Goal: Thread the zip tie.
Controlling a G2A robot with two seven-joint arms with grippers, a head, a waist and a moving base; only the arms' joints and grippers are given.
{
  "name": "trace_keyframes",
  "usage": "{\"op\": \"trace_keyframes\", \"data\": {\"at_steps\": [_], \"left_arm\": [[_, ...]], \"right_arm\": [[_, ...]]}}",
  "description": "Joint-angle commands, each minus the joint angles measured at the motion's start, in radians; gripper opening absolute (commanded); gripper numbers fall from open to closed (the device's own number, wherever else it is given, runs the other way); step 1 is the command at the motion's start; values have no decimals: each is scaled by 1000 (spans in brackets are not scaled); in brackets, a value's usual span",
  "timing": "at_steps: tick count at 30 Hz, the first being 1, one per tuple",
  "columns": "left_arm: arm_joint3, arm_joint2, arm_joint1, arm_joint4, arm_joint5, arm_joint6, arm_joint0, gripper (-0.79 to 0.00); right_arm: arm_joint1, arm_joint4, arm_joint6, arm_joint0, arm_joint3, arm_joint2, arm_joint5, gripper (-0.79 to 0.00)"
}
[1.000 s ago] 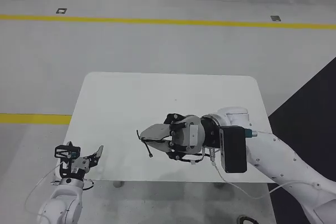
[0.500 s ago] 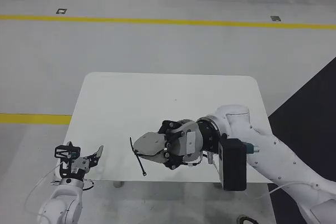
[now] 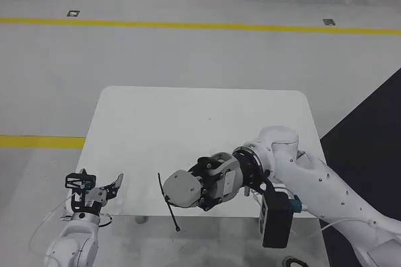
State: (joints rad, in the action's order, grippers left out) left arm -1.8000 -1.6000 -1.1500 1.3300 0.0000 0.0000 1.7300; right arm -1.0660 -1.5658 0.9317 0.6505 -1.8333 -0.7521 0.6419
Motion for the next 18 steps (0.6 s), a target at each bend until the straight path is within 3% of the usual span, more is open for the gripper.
{"op": "trace_keyframes", "data": {"at_steps": [1, 5, 10, 14, 18], "left_arm": [[0, 0, 0, 0, 0, 0, 0, 0], [0, 0, 0, 0, 0, 0, 0, 0], [0, 0, 0, 0, 0, 0, 0, 0], [0, 0, 0, 0, 0, 0, 0, 0], [0, 0, 0, 0, 0, 0, 0, 0]], "right_arm": [[-4, 32, 3, 7, 11, 2, 11, -785], [-13, 237, 26, 16, 75, -20, 87, -785], [-17, 241, -3, 11, 84, -45, 112, -785], [-14, 92, -23, 3, 93, -90, 21, -785], [1, 0, 120, 44, 116, -149, -16, -785]]}}
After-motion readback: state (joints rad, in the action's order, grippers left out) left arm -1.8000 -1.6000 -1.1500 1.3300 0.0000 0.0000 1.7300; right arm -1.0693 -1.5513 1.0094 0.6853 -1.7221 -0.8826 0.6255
